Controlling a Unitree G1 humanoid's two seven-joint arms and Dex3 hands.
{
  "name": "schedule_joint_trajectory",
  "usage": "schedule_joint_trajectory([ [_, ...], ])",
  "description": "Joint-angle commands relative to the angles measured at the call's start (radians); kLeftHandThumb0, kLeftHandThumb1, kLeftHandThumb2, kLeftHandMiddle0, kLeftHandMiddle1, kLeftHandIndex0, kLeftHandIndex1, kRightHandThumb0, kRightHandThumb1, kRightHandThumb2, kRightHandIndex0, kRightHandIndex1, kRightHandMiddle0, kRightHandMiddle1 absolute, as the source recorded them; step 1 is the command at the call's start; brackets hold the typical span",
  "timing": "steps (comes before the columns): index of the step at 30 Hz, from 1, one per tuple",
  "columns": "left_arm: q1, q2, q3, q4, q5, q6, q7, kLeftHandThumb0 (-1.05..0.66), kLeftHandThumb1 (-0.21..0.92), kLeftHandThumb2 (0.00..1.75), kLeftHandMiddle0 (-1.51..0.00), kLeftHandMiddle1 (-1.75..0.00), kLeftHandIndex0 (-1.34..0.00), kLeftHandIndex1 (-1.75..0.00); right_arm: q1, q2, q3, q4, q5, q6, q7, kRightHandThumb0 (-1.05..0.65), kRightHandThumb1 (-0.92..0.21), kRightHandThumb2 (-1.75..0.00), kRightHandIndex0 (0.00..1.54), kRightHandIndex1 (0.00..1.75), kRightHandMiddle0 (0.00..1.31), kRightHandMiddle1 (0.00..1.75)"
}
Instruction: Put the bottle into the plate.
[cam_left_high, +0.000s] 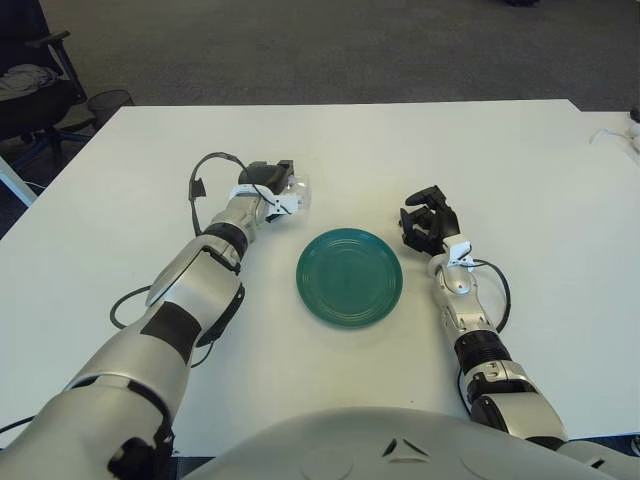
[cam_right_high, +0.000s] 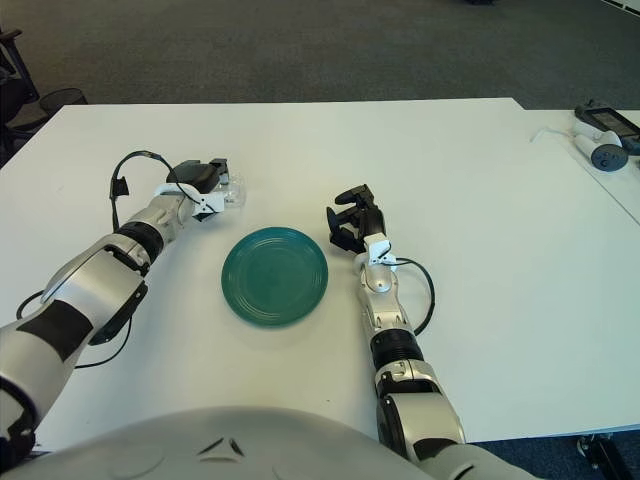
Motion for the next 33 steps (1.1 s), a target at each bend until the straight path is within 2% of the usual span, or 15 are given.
schedule_joint_trajectory([
  [1, -0.075, 0.012, 0.122, -0.02, -0.117, -0.059, -0.021, -0.01, 0.17, 1.45, -0.76, -1.6, -0.52, -1.75, 0.113, 0.009, -0.008, 0.152, 0.013, 0.12, 0.009, -0.01, -0.61, -0.86, 0.52, 1.48, 0.31, 1.68],
  [5, -0.099, 0.017, 0.219, -0.058, -0.223, -0.184, -0.036, 0.0, 0.17, 1.46, -0.74, -1.66, -0.5, -1.75, 0.112, 0.009, -0.01, 0.149, 0.008, 0.126, 0.001, -0.01, -0.61, -0.85, 0.51, 1.48, 0.31, 1.69],
  [8, -0.097, 0.02, 0.238, -0.075, -0.245, -0.242, -0.042, 0.0, 0.18, 1.46, -0.73, -1.67, -0.49, -1.75, 0.114, 0.009, -0.009, 0.145, 0.007, 0.122, 0.003, -0.01, -0.61, -0.85, 0.51, 1.48, 0.3, 1.69],
  [10, -0.092, 0.027, 0.243, -0.114, -0.253, -0.323, -0.034, 0.0, 0.18, 1.45, -0.73, -1.67, -0.49, -1.75, 0.119, 0.012, -0.005, 0.13, 0.005, 0.123, 0.005, -0.01, -0.61, -0.85, 0.51, 1.48, 0.31, 1.69],
  [15, -0.077, 0.031, 0.248, -0.155, -0.264, -0.446, -0.051, 0.0, 0.19, 1.45, -0.73, -1.68, -0.48, -1.75, 0.118, 0.013, -0.002, 0.12, 0.003, 0.14, 0.003, -0.01, -0.61, -0.86, 0.51, 1.48, 0.31, 1.68],
  [17, -0.075, 0.031, 0.249, -0.155, -0.267, -0.464, -0.058, 0.0, 0.19, 1.45, -0.73, -1.68, -0.48, -1.75, 0.115, 0.012, -0.003, 0.122, 0.004, 0.144, 0.003, -0.01, -0.6, -0.86, 0.52, 1.48, 0.31, 1.68],
  [21, -0.047, 0.023, 0.224, -0.206, -0.248, -0.559, -0.052, 0.0, 0.19, 1.45, -0.73, -1.68, -0.48, -1.75, 0.109, 0.012, -0.007, 0.129, 0.008, 0.141, 0.002, -0.01, -0.6, -0.87, 0.51, 1.48, 0.31, 1.68],
  [33, -0.026, 0.035, 0.168, -0.227, -0.195, -0.69, -0.077, 0.0, 0.16, 1.48, -0.76, -1.66, -0.51, -1.75, 0.09, 0.007, -0.013, 0.158, 0.01, 0.134, 0.0, -0.01, -0.6, -0.87, 0.52, 1.49, 0.3, 1.68],
])
